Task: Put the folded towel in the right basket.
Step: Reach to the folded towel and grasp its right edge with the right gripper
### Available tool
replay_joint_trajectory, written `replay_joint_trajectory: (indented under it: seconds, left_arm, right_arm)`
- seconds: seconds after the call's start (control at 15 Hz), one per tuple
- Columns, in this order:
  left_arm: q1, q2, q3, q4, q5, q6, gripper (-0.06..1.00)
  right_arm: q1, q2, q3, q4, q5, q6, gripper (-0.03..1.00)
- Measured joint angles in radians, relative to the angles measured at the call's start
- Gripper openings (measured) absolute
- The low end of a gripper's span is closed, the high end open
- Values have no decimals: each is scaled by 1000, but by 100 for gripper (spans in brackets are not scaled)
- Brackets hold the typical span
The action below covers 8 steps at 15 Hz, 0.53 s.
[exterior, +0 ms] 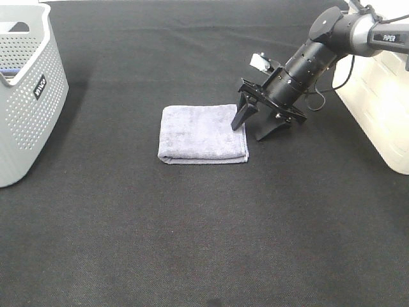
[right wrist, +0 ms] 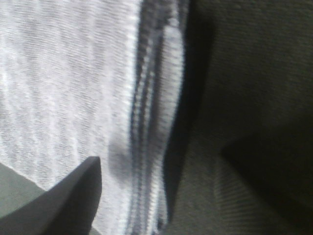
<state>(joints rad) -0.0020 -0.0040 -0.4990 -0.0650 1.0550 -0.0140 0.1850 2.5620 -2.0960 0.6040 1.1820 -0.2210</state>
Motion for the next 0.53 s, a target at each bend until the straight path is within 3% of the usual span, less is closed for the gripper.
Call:
replay_joint_trajectory:
  seconds: [0.2, 0.27, 0.47, 0.53]
  left_arm:
    - [0, 0, 0, 0, 0, 0, 97]
    - [0, 0, 0, 0, 0, 0, 97]
    - [0, 0, 0, 0, 0, 0, 97]
    - [0, 0, 0, 0, 0, 0, 97]
  right_arm:
    - [28, 22, -11, 34, -9, -7, 63]
    - [36, 28, -11, 41, -18, -8, 56]
    - [42, 38, -11, 40, -47, 3, 12]
    - [42, 38, -11, 40, -46, 4, 6]
